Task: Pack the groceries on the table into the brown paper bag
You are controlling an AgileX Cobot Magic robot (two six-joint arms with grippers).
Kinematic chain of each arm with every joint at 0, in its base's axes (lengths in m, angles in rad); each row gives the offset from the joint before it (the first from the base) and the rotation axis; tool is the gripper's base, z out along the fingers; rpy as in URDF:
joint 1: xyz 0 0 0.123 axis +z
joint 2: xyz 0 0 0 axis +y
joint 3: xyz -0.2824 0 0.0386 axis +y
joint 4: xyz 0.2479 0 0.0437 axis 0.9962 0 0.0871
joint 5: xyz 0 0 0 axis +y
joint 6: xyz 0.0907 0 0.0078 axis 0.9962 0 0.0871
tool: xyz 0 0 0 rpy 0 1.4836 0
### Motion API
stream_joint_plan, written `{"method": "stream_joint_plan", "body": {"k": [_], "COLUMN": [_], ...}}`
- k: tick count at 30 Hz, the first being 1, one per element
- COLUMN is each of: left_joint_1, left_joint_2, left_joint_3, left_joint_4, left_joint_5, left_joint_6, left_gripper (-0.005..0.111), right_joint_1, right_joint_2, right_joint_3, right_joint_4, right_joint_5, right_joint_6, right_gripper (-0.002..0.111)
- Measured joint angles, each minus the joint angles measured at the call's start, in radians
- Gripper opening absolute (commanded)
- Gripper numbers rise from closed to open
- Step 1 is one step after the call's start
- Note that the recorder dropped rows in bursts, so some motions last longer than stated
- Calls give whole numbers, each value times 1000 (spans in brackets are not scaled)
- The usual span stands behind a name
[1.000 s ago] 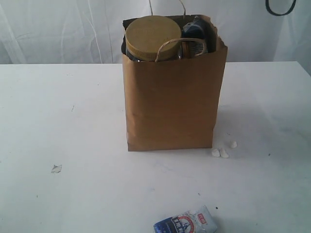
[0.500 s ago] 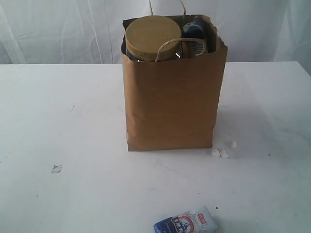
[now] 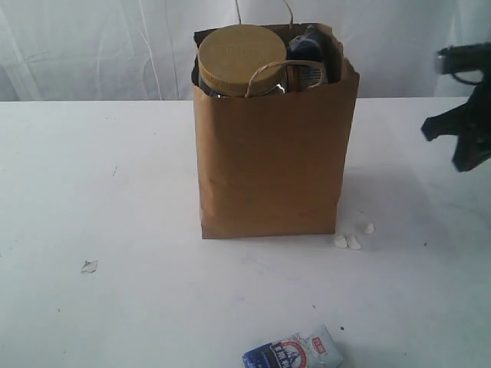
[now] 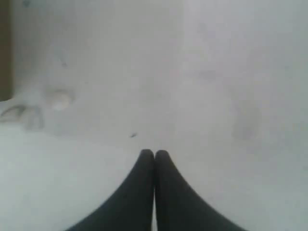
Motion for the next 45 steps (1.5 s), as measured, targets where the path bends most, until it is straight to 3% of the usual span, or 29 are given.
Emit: {"method": "stream_joint_plan", "body": {"k": [5,11,23,38,40,42,45], "left_joint_1": [0,0,0,0,0,0,0], "left_joint_2": [0,0,0,0,0,0,0], "left_joint_3": [0,0,0,0,0,0,0], "left_joint_4": [0,0,0,0,0,0,0], "left_joint_5": [0,0,0,0,0,0,0], "left_joint_6": [0,0,0,0,0,0,0], "left_gripper": [0,0,0,0,0,0,0], "right_joint_1": [25,51,111,133,142,146,147], "right_joint_2": [98,192,271,311,320,320,301], "right_joint_3": [28,31,31,31,31,31,31], "right_joint_4": [215,278,299,245,245,237,176], "right_joint_5": [4,-37,-127,-176,-174,-160,-87], "right_joint_6": [-237,-306,-322,-322,-322,-307,-242], "right_gripper": [17,32,35,27,19,0,0]}}
